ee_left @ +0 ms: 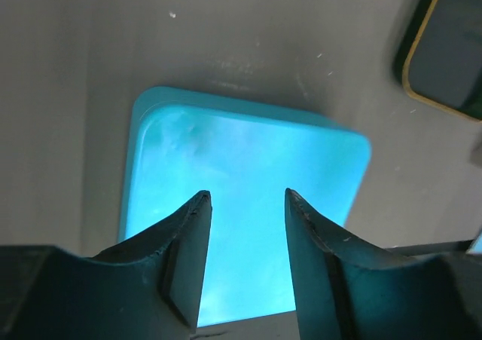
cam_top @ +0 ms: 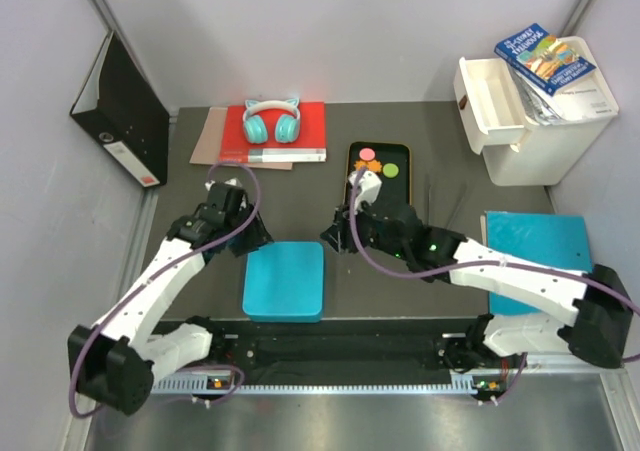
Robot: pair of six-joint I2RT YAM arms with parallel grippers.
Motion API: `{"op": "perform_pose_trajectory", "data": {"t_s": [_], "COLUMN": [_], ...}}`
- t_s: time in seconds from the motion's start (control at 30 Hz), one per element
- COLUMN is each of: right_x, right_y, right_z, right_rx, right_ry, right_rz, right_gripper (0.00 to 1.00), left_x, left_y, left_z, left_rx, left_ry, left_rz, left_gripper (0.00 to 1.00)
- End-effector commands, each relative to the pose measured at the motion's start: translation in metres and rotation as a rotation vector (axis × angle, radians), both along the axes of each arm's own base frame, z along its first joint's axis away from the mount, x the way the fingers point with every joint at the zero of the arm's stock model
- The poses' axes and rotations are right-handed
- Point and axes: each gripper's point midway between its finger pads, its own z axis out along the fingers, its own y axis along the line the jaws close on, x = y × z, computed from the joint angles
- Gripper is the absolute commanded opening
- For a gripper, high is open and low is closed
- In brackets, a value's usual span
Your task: Pack the cookies
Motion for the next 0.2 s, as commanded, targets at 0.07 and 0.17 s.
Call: {"op": "perform_pose_trajectory", "data": {"t_s": [0.07,0.17], "right_x": [0.01,0.007], "right_y": [-0.058,-0.072], "right_z": [0.022,0.024], "right_rx": [-0.046,-0.056], "right_ry": [-0.147,-0.164], "right_rz": [-0.154,-0.178], "right_gripper": [0.46,0.48], "left_x": [0.024,0.035], "left_y": [-0.015,-0.009], "left_z": [0.027,0.038], "left_rx": [-0.015,0.016], "left_ry": [-0.135,-0.201], "left_rz": [-0.127,-0.098], "left_gripper": [0.47,0.55]}}
